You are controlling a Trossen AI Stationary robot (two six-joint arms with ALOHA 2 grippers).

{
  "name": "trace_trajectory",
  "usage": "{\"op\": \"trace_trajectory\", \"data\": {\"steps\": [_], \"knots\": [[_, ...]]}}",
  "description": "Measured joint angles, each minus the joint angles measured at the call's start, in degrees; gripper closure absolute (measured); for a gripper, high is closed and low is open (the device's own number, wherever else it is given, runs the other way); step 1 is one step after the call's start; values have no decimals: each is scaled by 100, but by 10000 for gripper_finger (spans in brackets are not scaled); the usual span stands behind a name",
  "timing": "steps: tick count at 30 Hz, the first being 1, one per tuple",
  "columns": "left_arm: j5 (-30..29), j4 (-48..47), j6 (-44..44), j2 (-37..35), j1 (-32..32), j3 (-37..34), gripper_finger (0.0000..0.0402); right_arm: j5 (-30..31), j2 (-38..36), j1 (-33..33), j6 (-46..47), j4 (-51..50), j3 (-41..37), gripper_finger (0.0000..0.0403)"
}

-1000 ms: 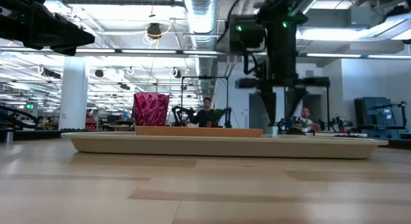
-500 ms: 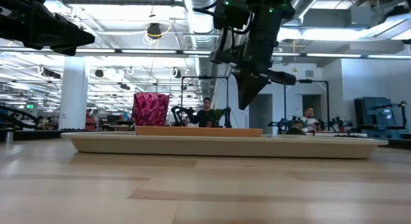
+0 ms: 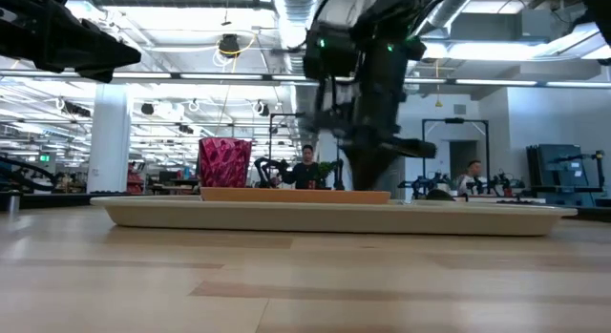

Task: Pick and place plate/cup/fork/spoon on tray
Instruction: Adjust the orange plate on the gray serving tray

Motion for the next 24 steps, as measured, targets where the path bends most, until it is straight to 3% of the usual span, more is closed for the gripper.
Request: {"op": "trace_trajectory", "data": {"steps": [24], "knots": [[4,-33,-24,0,1,2,382,-2,-41,-46,367,-806,4,389]]}}
